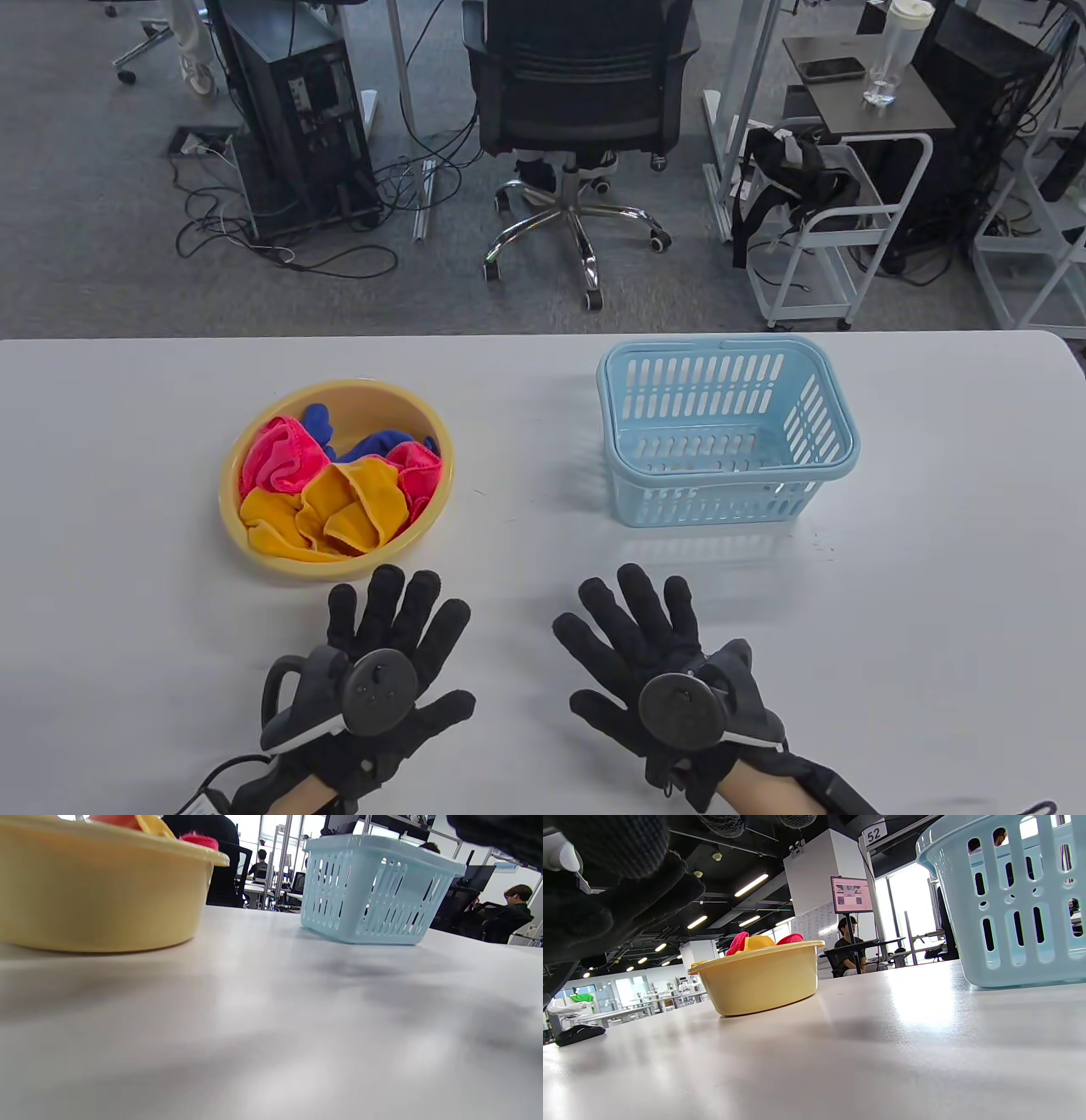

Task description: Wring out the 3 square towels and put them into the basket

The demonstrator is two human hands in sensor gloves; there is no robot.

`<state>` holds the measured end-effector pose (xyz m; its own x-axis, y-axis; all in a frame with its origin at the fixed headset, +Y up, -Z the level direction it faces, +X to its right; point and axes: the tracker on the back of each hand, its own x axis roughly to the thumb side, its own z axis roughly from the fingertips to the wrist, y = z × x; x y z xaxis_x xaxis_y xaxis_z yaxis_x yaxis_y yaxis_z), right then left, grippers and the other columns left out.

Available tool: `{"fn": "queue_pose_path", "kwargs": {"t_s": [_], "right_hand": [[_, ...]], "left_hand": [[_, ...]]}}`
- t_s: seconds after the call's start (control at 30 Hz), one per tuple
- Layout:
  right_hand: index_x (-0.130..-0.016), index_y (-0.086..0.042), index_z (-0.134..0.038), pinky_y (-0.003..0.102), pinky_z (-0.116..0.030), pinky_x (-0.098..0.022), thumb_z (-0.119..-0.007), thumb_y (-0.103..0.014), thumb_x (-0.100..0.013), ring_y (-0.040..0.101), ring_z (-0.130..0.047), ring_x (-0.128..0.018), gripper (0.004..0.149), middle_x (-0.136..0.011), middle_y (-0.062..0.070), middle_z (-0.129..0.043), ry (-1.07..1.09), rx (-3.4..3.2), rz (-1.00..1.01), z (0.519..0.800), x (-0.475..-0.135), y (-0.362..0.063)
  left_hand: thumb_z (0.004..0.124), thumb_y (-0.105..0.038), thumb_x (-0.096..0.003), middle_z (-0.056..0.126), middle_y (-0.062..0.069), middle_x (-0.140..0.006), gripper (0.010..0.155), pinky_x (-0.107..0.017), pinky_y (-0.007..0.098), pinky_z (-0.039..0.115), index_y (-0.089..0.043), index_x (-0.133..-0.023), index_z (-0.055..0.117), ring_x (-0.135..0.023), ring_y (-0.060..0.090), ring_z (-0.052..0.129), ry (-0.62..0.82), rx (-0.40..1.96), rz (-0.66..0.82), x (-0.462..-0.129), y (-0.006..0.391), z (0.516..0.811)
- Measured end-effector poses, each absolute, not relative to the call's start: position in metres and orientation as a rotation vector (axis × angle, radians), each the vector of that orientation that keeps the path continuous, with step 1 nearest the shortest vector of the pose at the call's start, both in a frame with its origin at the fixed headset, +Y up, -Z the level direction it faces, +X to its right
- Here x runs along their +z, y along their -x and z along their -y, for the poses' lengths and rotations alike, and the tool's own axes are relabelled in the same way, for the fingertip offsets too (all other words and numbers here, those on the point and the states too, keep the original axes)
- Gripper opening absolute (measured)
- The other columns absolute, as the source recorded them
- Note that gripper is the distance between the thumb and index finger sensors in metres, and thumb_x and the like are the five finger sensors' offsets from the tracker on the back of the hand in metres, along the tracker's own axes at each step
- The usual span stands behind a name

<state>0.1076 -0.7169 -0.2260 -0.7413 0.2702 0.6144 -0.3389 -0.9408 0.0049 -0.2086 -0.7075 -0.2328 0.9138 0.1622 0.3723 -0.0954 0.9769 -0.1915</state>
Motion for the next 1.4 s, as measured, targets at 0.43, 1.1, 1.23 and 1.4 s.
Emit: {"fn": "queue_pose_path", "kwargs": {"t_s": [0.43, 1.1, 1.23, 1.4], "right_hand": [[-0.111, -0.038, -0.022, 0.065, 0.005, -0.067, -0.062, -0.062, -0.053, 0.041, 0.001, -0.107, 0.075, -0.120, 0.000, -0.010, -0.879, 2.654, 0.129, 0.717, -0.229, -0.113], [-0.113, -0.037, -0.028, 0.065, 0.005, -0.067, -0.063, -0.061, -0.053, 0.041, 0.000, -0.107, 0.073, -0.119, 0.000, -0.009, -0.786, 2.671, 0.112, 0.716, -0.228, -0.123], [-0.113, -0.036, -0.029, 0.065, 0.004, -0.067, -0.063, -0.061, -0.053, 0.041, 0.000, -0.107, 0.073, -0.119, 0.000, -0.009, -0.775, 2.676, 0.101, 0.716, -0.228, -0.123], [-0.113, -0.036, -0.031, 0.064, 0.005, -0.067, -0.063, -0.061, -0.053, 0.041, 0.000, -0.107, 0.072, -0.119, 0.000, -0.008, -0.745, 2.682, 0.101, 0.716, -0.232, -0.125]], "left_hand": [[0.059, -0.079, -0.0471, -0.013, -0.021, -0.112, 0.086, -0.072, 0.050, -0.019, -0.057, -0.099, -0.006, -0.102, 0.016, -0.030, 0.152, 0.109, 0.024, -0.323, 0.287, 0.644], [0.074, -0.059, -0.0493, 0.013, -0.020, -0.120, 0.049, -0.077, 0.050, -0.014, -0.059, -0.097, 0.062, -0.109, 0.020, -0.018, 0.194, -0.113, -0.157, -0.412, 0.272, 0.692], [0.075, -0.061, -0.0492, 0.031, -0.019, -0.121, 0.043, -0.081, 0.053, -0.003, -0.057, -0.091, 0.071, -0.116, 0.023, -0.004, 0.012, -0.024, -0.153, -0.404, 0.276, 0.650], [0.075, -0.058, -0.0510, 0.061, -0.019, -0.114, 0.041, -0.085, 0.060, 0.029, -0.056, -0.091, 0.070, -0.120, 0.028, 0.035, -0.455, 0.378, -0.138, -0.368, 0.303, 0.528]]}}
